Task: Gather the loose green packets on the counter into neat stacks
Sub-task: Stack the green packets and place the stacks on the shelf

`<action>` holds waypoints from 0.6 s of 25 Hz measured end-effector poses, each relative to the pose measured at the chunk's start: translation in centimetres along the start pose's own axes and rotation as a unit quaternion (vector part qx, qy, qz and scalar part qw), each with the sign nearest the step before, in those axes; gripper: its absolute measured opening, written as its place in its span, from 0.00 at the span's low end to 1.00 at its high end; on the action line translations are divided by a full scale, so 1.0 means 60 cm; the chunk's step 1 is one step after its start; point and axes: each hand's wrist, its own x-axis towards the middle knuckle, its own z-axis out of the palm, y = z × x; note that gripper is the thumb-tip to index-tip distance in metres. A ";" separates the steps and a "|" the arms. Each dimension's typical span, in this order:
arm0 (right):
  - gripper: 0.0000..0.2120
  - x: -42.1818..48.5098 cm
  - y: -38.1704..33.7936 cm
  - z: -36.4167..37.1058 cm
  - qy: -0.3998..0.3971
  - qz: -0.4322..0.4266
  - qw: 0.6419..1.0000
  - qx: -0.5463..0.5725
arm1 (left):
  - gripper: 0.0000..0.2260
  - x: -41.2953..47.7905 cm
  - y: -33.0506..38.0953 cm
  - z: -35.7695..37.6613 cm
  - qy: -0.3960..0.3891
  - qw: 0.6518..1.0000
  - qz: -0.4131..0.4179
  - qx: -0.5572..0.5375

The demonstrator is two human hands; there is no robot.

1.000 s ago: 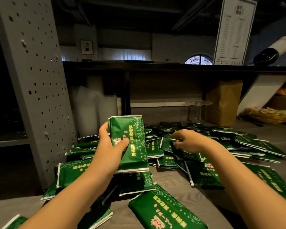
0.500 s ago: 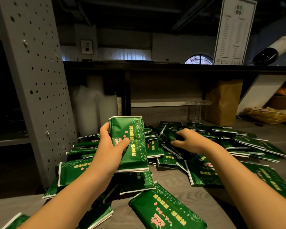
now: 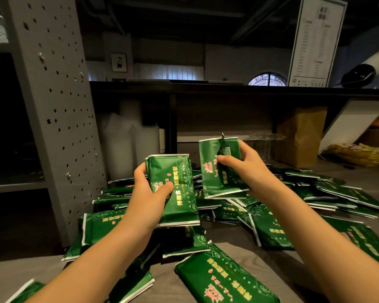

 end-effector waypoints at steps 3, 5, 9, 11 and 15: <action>0.06 -0.014 -0.007 0.040 -0.020 0.037 0.997 0.068 | 0.24 0.001 -0.001 0.000 0.005 1.000 0.004 0.011; 0.08 -0.026 -0.009 0.067 -0.032 0.041 0.996 0.068 | 0.25 0.001 -0.002 0.001 0.004 1.000 0.007 0.011; 0.12 -0.046 -0.002 0.110 -0.002 -0.009 1.000 0.010 | 0.23 0.002 -0.003 0.003 0.007 1.000 0.011 -0.017; 0.12 -0.050 0.006 0.125 0.019 -0.009 1.000 0.009 | 0.20 0.000 -0.002 0.005 0.006 0.999 0.007 -0.045; 0.13 -0.059 0.015 0.145 0.030 0.001 0.999 -0.011 | 0.14 -0.007 -0.003 0.012 -0.008 0.998 0.026 -0.062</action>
